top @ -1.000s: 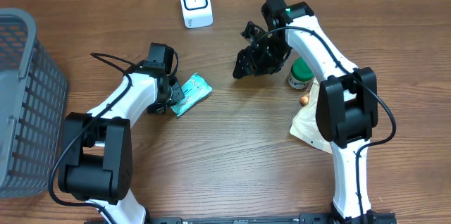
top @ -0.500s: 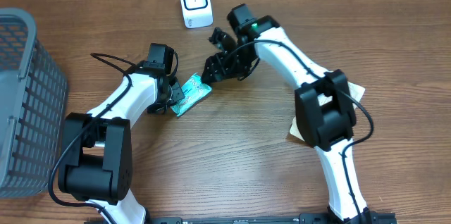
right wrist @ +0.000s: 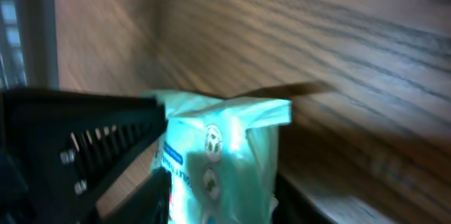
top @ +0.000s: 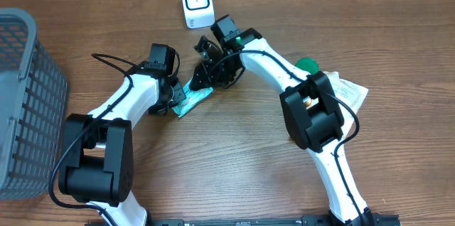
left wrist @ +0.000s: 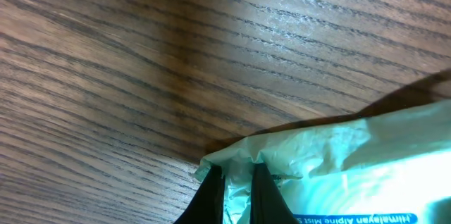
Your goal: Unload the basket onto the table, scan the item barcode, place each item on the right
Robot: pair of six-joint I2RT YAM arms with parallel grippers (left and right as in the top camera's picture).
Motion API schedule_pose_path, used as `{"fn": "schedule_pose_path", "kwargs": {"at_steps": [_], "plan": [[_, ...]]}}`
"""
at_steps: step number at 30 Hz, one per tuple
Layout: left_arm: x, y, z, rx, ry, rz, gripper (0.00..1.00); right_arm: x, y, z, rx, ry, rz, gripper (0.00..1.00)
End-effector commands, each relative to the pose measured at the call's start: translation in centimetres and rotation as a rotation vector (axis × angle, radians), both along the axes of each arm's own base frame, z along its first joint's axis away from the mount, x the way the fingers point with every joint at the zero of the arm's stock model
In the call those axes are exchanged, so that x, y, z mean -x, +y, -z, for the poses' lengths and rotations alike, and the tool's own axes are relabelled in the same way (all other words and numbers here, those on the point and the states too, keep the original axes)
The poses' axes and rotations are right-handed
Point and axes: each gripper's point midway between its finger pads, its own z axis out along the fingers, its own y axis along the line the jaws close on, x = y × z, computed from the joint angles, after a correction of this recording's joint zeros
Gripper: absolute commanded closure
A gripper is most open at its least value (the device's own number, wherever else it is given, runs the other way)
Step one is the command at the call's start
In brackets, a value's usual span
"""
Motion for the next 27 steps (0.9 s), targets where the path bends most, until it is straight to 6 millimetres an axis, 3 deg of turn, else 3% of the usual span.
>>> {"fn": "schedule_pose_path", "kwargs": {"at_steps": [1, 4, 9, 13, 15, 22, 27], "plan": [[3.4, 1.0, 4.2, -0.039, 0.145, 0.007, 0.96, 0.1, 0.6, -0.2, -0.017, 0.015, 0.005, 0.81], [3.3, 1.0, 4.2, -0.038, 0.137, 0.007, 0.96, 0.2, 0.3, -0.1, -0.012, 0.024, 0.009, 0.96], [2.6, 1.5, 3.4, -0.03, 0.134, -0.008, 0.92, -0.3, -1.1, -1.6, -0.003, 0.014, 0.016, 0.96], [1.4, 1.9, 1.1, 0.013, 0.126, 0.02, 0.83, -1.1, -4.5, -5.5, 0.1, -0.103, 0.032, 0.96], [1.0, 2.4, 0.0, 0.025, 0.124, 0.027, 0.74, -1.1, -6.2, -7.9, 0.158, -0.165, 0.043, 0.96], [-0.3, 4.1, -2.4, 0.109, 0.107, 0.079, 0.7, 0.2, -11.0, -16.3, 0.321, -0.348, 0.135, 0.96], [-1.5, 3.4, -3.4, 0.226, 0.036, 0.232, 0.63, 0.6, -13.8, -17.1, 0.505, -0.393, 0.247, 0.96]]}}
